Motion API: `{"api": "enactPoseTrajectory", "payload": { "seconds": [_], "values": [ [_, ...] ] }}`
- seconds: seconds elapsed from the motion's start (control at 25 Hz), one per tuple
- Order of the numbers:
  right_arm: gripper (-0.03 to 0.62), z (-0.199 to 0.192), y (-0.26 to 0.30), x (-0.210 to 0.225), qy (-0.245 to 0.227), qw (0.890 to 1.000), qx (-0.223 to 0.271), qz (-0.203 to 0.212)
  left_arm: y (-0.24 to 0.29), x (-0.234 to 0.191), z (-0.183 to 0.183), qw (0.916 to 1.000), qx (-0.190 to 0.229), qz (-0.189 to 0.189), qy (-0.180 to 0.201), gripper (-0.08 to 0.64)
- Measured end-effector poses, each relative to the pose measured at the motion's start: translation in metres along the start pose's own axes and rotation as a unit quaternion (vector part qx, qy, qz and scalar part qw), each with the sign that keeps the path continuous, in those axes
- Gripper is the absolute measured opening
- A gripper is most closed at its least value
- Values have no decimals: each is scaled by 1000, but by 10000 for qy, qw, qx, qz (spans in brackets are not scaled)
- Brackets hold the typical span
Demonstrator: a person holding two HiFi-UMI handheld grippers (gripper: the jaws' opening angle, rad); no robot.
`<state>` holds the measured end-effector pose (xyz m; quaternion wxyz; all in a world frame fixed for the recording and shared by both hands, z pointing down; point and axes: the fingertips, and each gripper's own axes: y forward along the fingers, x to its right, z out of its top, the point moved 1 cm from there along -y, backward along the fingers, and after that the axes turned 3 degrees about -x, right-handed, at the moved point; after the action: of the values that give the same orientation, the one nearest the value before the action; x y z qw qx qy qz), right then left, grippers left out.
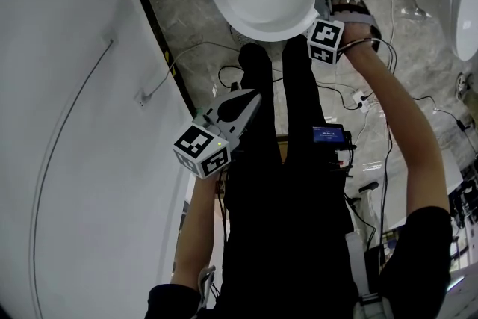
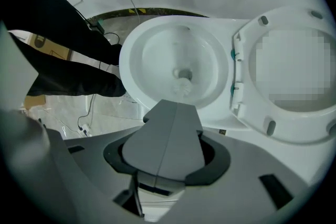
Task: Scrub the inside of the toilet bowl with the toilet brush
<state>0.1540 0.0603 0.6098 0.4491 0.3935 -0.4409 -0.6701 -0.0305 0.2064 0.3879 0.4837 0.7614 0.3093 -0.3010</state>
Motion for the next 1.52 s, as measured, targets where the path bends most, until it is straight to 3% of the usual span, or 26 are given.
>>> {"api": "enactPoseTrajectory", "payload": {
  "seconds": [0.48,0.84,1.16,1.52],
  "values": [
    [200,-18,-3,54,-658,9949,-214,-737,-2,-1,1,10000,11,2,10,8],
    [196,4,21,82,-588,9953,-260,-718,2,-1,-9,9999,-101,-18,-110,9],
    [196,25,40,90,-321,9983,-220,-444,-4,-12,-9,9997,-112,98,-176,8],
    [196,2,22,110,-276,9981,-182,-522,-4,-6,-4,9999,-102,56,-108,8]
  ]
}}
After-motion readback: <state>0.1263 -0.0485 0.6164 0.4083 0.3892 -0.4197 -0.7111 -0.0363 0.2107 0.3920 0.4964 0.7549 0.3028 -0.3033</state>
